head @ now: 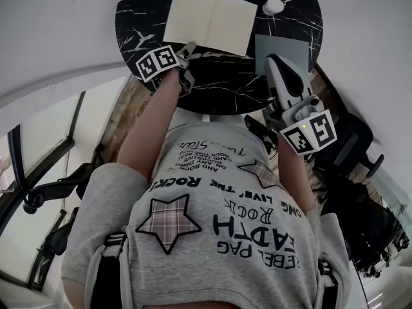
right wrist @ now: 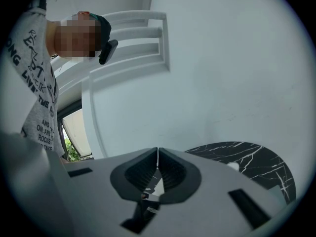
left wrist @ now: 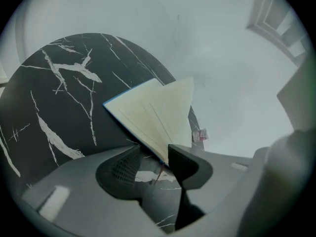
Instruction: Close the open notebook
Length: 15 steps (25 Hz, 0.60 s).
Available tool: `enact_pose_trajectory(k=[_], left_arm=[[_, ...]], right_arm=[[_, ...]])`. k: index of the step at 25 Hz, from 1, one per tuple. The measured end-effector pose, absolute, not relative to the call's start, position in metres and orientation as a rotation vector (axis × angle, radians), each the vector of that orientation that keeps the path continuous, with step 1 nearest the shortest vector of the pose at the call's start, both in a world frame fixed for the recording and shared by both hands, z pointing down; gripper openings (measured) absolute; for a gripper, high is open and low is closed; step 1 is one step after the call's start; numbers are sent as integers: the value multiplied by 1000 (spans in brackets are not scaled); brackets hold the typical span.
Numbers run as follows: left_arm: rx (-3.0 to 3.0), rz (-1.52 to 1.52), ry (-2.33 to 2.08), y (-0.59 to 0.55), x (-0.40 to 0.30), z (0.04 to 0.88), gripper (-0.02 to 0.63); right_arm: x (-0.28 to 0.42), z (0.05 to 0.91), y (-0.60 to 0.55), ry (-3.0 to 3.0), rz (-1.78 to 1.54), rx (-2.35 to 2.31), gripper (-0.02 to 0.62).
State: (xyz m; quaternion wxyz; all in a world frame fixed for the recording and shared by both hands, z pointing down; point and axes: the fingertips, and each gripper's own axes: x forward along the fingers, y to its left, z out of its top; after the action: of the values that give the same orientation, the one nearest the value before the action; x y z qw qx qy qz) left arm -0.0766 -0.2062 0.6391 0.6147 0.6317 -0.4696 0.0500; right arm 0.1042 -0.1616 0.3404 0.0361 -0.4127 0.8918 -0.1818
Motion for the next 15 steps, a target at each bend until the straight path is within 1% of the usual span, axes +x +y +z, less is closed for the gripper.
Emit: enact_pose_trajectory(k=[15], left_arm=[[1555,143,-1017,-198,-45,614,166]], right_arm=[[103,343,-159,2735,-567,-1270,14]])
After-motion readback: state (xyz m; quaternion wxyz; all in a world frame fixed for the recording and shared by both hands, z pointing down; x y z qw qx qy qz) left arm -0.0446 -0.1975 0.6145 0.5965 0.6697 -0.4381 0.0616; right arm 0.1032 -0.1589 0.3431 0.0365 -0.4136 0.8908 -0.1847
